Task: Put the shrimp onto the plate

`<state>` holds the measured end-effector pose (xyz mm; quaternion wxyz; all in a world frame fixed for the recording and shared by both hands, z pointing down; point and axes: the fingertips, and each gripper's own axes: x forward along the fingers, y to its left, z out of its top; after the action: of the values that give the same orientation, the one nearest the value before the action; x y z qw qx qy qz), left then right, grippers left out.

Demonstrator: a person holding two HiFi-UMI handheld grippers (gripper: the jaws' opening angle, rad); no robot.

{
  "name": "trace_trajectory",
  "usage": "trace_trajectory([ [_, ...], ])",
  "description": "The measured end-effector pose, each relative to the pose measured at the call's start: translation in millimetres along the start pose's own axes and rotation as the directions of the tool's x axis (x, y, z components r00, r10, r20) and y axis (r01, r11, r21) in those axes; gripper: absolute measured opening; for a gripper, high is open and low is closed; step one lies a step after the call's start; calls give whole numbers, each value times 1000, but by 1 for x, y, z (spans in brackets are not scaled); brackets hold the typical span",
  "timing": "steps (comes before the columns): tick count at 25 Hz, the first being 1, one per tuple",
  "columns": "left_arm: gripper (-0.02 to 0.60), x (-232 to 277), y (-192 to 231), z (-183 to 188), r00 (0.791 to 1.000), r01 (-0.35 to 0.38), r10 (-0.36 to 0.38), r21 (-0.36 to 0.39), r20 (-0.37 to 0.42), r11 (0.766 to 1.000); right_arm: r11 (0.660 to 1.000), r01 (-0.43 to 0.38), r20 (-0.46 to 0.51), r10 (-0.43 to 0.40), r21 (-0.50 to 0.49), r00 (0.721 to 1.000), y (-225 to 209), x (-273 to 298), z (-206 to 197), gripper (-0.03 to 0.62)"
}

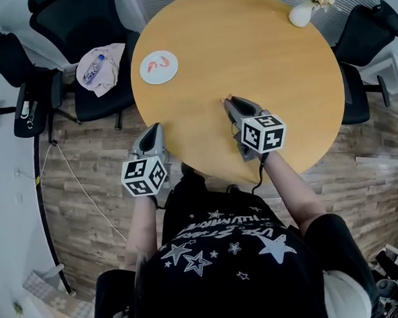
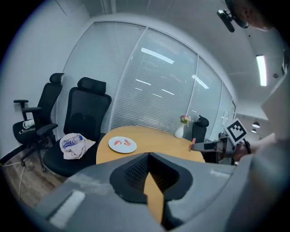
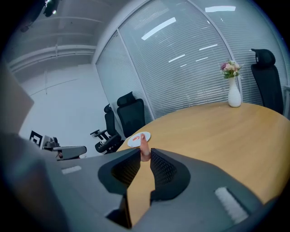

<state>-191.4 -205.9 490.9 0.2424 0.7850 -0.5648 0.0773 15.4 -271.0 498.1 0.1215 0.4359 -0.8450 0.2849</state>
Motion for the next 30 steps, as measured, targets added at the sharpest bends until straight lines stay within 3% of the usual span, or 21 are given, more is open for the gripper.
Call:
trace_trajectory([
  [14,2,39,81,32,998,49,-48,34,-36,998,996,-43,-81,37,-76,996,55,116,21,71],
  [30,2,73,142,28,993,81,-79,11,-90,997,991,-38,-227,8,-129,974,82,234,2,71],
])
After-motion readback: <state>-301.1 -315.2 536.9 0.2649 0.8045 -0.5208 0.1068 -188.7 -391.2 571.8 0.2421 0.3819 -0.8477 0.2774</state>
